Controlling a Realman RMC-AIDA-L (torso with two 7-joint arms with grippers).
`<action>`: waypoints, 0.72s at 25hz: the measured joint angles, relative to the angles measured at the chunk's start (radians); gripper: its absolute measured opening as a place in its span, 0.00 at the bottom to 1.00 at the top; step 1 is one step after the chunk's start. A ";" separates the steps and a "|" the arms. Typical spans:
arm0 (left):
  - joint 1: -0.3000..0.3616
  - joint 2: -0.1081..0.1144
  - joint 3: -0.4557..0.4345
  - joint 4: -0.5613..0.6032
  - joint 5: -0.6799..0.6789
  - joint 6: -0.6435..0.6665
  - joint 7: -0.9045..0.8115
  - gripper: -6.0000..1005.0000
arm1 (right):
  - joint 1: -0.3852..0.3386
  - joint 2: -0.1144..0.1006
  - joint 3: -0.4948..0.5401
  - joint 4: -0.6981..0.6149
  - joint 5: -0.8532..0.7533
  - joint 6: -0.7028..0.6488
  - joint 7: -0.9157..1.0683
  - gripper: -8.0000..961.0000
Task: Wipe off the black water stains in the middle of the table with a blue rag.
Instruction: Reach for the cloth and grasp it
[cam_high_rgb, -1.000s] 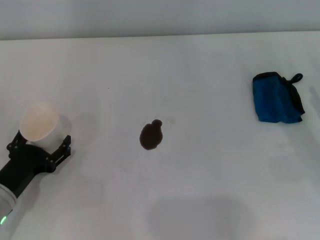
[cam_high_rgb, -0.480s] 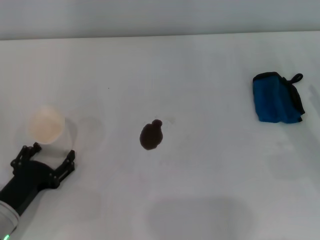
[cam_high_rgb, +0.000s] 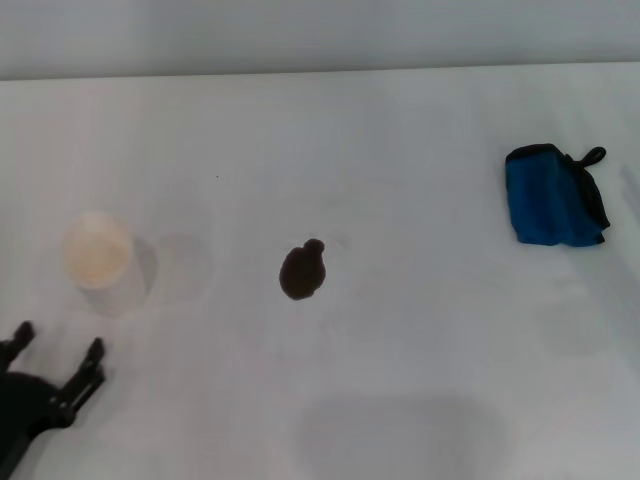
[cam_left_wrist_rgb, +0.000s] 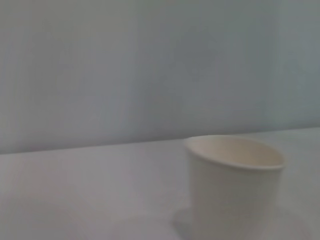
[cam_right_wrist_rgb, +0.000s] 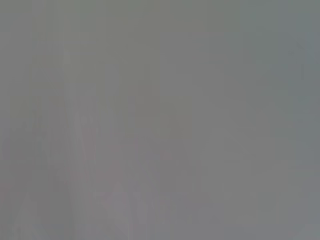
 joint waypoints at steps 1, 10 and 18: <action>0.015 0.000 -0.006 0.000 -0.012 0.014 0.013 0.88 | 0.000 0.000 0.002 -0.004 0.000 0.000 0.018 0.68; 0.101 0.001 -0.037 -0.013 -0.291 0.160 0.084 0.88 | -0.036 -0.011 -0.007 -0.237 -0.061 -0.083 0.561 0.68; 0.089 0.004 -0.037 -0.039 -0.390 0.210 0.078 0.88 | 0.085 -0.161 -0.035 -0.386 -0.527 -0.139 1.279 0.68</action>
